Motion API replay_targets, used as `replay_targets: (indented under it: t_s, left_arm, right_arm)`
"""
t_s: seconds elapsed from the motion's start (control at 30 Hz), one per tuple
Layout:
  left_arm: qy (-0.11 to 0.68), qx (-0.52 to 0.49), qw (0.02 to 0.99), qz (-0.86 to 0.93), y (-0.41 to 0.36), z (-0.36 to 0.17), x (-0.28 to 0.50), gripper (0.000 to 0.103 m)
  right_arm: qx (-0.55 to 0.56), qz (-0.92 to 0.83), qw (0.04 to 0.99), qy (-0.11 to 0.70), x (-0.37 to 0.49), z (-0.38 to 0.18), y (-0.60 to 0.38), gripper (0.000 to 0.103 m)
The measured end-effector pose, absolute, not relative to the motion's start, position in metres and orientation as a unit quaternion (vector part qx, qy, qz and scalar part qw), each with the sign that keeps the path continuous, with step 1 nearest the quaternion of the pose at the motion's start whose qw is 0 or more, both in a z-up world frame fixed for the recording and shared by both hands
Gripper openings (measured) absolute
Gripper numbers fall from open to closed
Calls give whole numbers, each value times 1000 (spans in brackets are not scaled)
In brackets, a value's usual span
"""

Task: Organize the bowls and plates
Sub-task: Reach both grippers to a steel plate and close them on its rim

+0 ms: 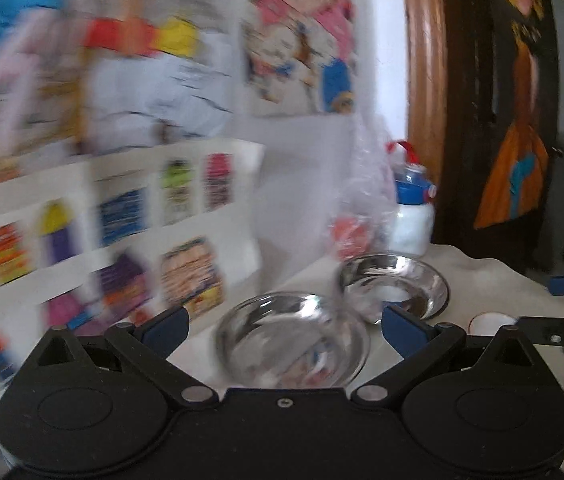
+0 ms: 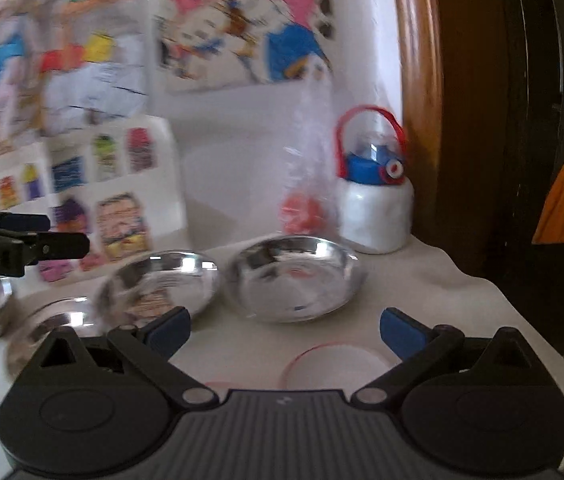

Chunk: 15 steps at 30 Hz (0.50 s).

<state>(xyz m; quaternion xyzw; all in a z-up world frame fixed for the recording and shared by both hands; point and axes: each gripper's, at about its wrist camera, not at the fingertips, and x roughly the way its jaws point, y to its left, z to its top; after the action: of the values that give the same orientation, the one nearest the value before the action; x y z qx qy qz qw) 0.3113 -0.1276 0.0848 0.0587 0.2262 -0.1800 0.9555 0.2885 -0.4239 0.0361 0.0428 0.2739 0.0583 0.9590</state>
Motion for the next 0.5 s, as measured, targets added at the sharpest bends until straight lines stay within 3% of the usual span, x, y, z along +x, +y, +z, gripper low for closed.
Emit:
replay_targets:
  t_s: [0.5]
  left_arm:
    - [337, 67, 909, -237, -231, 23, 486, 102]
  right_arm:
    - [127, 56, 917, 375, 401, -12, -480, 96]
